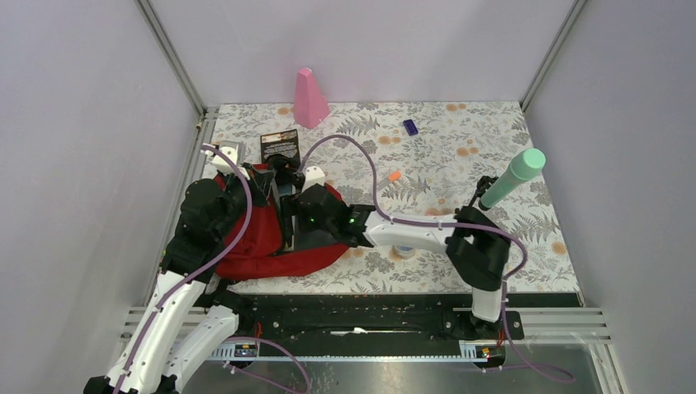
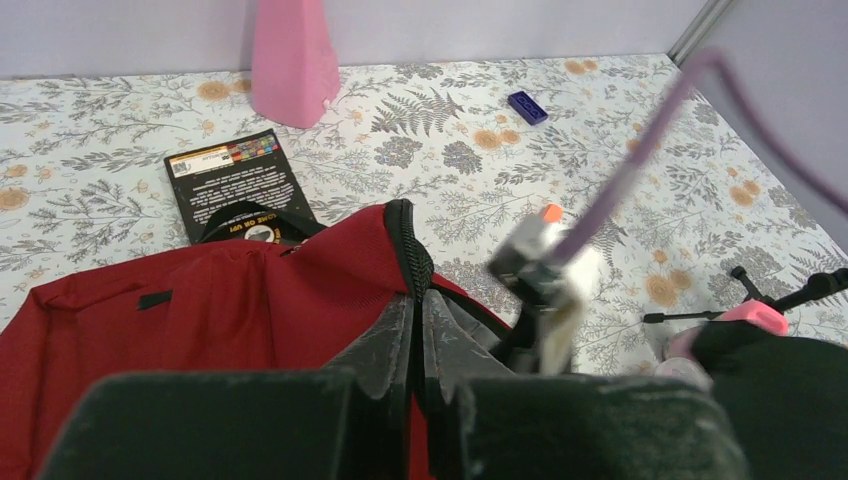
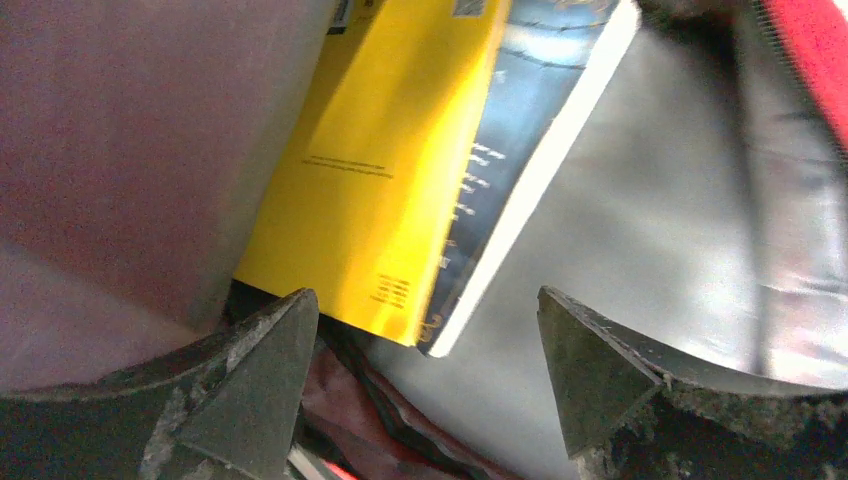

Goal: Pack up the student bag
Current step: Place the book in the student bag.

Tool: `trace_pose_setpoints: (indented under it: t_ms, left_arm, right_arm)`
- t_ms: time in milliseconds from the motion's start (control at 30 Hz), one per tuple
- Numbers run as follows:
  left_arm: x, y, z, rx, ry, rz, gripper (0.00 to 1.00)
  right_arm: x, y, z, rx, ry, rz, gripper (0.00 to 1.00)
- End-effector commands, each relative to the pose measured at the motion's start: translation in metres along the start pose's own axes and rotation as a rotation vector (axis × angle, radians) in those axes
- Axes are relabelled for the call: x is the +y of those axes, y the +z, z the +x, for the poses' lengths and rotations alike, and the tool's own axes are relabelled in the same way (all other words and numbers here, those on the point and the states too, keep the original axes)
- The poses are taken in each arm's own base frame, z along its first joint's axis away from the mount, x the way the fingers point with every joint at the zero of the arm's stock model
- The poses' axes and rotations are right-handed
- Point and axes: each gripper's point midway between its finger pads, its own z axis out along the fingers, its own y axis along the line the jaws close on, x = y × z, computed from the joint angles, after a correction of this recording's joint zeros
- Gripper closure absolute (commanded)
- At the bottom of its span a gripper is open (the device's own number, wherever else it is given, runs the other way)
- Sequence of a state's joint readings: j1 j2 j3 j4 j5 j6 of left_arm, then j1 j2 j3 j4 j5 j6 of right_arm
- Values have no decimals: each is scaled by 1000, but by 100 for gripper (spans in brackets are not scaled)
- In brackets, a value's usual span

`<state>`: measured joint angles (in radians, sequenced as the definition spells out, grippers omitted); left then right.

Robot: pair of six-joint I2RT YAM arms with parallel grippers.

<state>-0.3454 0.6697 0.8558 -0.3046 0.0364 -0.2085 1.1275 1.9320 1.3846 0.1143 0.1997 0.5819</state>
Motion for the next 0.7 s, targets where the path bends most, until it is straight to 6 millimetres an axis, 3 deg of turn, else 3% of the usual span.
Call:
trace_pose_setpoints:
  t_ms: [0,200,400,667]
  left_arm:
    - [7,5,-32,-123,8,-48,100]
    - [-1,16,-20,-52,-35,-11,100]
    - [0,19,8,37,-79,-13,100]
    - [-27,21,55,247,-137,140,100]
  right_arm:
    - [-10,-52,-51,-149,-120,60,11]
    - [-65,-77,-60,-110,-115,121,6]
    - [-122,-62,-42,73,-145,186,7]
    - [-138,-28,-15,193,-178,169,11]
